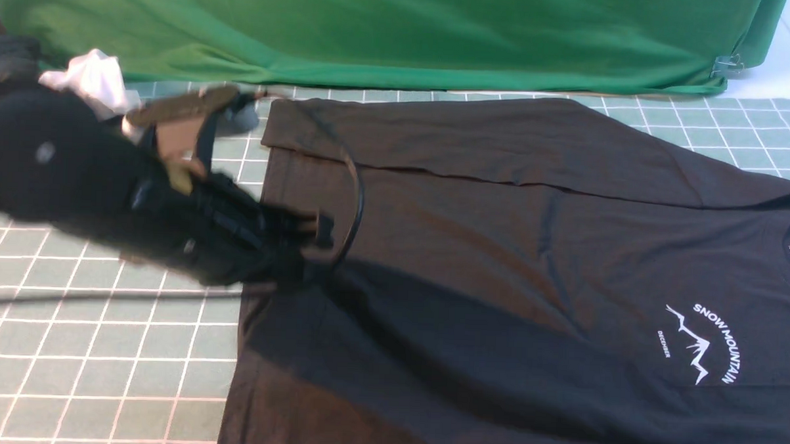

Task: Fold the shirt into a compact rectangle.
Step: 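Fold the left side of the black T-shirt inward over its body, then grab the top left corner of the dark shirt with the left gripper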

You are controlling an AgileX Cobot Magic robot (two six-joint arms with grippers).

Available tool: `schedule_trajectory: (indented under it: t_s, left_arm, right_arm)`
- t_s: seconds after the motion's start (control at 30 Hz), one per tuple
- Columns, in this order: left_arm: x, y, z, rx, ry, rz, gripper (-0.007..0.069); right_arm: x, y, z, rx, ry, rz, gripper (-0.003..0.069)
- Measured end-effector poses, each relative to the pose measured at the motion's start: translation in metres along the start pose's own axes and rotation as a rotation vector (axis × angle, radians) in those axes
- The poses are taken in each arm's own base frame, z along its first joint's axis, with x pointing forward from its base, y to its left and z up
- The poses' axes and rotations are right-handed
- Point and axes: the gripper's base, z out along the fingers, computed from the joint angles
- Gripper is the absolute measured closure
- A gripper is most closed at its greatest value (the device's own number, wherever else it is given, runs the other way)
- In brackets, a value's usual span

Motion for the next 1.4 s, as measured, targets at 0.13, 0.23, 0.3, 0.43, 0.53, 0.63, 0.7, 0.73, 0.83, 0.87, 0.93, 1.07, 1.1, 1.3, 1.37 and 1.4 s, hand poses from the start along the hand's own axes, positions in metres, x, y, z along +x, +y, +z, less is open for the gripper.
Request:
schedule_trajectory:
  t_s: [0.13, 0.23, 0.3, 0.43, 0.53, 0.63, 0.7, 0.73, 0.83, 0.87, 0.93, 1.07, 1.1, 1.3, 1.37, 1.4]
  left_arm:
    - [-0.029, 0.009, 0.024, -0.051, 0.013, -0.054, 0.0612]
    - [-0.047, 0.024, 0.047, -0.092, 0.035, -0.102, 0.0612]
    - [-0.054, 0.031, 0.057, -0.108, 0.042, -0.119, 0.0612]
    - [-0.066, 0.052, 0.094, -0.15, 0.063, -0.159, 0.0612]
    - [-0.067, 0.058, 0.111, -0.16, 0.069, -0.166, 0.0612]
    - [-0.067, 0.06, 0.12, -0.162, 0.065, -0.168, 0.0606]
    - [-0.071, 0.062, 0.121, -0.161, 0.051, -0.177, 0.0577]
    - [-0.076, 0.063, 0.119, -0.158, 0.037, -0.18, 0.0557]
    - [-0.092, 0.065, 0.109, -0.151, -0.01, -0.193, 0.0502]
    - [-0.103, 0.067, 0.101, -0.146, -0.044, -0.202, 0.046]
    - [-0.117, 0.07, 0.092, -0.142, -0.084, -0.215, 0.041]
    - [-0.147, 0.082, 0.078, -0.109, -0.14, -0.281, 0.0289]
    - [-0.152, 0.084, 0.08, -0.1, -0.139, -0.296, 0.027]
    - [-0.169, 0.103, 0.13, -0.088, -0.092, -0.322, 0.0232]
    - [-0.175, 0.111, 0.147, -0.095, -0.094, -0.322, 0.0232]
    - [-0.175, 0.113, 0.15, -0.097, -0.09, -0.325, 0.0232]
  right_arm:
    - [0.0, 0.0, 0.0, 0.0, 0.0, 0.0, 0.051]
    - [0.0, 0.0, 0.0, 0.0, 0.0, 0.0, 0.0505]
    - [0.0, 0.0, 0.0, 0.0, 0.0, 0.0, 0.0505]
    - [0.0, 0.0, 0.0, 0.0, 0.0, 0.0, 0.0498]
    - [0.0, 0.0, 0.0, 0.0, 0.0, 0.0, 0.0494]
    - [0.0, 0.0, 0.0, 0.0, 0.001, 0.0, 0.0493]
    - [0.0, 0.0, 0.0, 0.0, 0.001, 0.0, 0.0489]
    - [0.0, 0.0, 0.0, 0.0, 0.001, 0.0, 0.0487]
    - [0.0, 0.0, 0.0, 0.0, 0.001, 0.0, 0.0482]
    - [0.0, 0.0, 0.0, 0.0, 0.001, 0.0, 0.0479]
    - [0.0, 0.0, 0.0, 0.0, 0.001, 0.0, 0.0477]
    - [0.0, 0.0, 0.0, 0.0, 0.001, 0.0, 0.047]
    - [0.0, 0.0, 0.0, 0.0, -0.001, 0.0, 0.0469]
    - [-0.002, 0.0, 0.0, 0.003, -0.024, 0.001, 0.0463]
    - [-0.003, 0.0, 0.0, 0.004, -0.034, 0.005, 0.0463]
    - [-0.003, 0.0, 0.0, 0.004, -0.034, 0.006, 0.0462]
